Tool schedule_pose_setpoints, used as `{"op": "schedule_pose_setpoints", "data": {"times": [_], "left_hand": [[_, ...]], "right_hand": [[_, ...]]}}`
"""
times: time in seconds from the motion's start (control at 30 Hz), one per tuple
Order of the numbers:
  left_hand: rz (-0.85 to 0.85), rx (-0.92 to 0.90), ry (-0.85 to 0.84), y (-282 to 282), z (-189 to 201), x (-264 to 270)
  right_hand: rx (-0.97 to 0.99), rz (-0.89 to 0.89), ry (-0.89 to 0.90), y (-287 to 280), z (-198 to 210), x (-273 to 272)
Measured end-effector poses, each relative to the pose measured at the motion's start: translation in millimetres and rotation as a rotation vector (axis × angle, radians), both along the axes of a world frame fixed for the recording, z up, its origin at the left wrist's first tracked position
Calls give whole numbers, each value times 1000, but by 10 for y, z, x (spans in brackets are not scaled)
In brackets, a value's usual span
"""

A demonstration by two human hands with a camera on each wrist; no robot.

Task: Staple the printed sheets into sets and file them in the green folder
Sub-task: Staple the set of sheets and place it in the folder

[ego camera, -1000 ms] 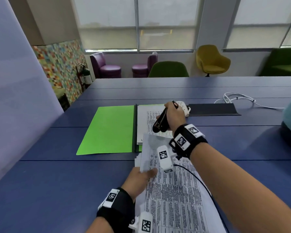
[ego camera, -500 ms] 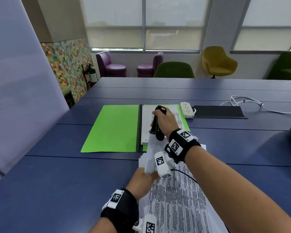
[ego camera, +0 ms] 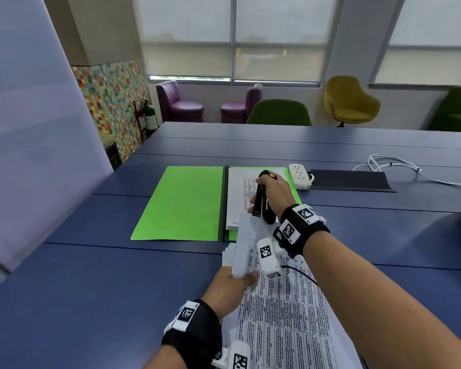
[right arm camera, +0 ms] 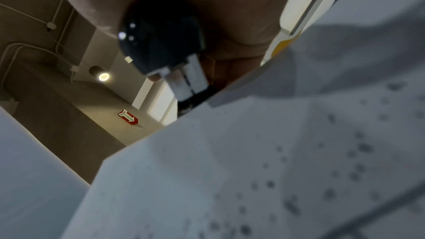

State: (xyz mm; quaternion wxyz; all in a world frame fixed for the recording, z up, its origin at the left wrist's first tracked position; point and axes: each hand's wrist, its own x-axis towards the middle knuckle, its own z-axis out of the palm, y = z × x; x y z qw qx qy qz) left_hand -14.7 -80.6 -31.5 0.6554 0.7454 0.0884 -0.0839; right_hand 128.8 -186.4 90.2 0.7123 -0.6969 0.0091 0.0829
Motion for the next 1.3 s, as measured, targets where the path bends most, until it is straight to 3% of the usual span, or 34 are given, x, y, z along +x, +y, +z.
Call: {"op": "schedule_pose_setpoints", "data": {"times": [0.53,1.1,1.3], "left_hand": [[-15,-84,-44,-25,-38,29],[-45,-76,-23,-33,-120,48],[-10,-50,-14,1,-122,37]], "right_hand": [[-197,135,-221,328,-101,-64],[-226,79,-373,329,-141,-127],[-219,36,-309,83,-29,6]]}}
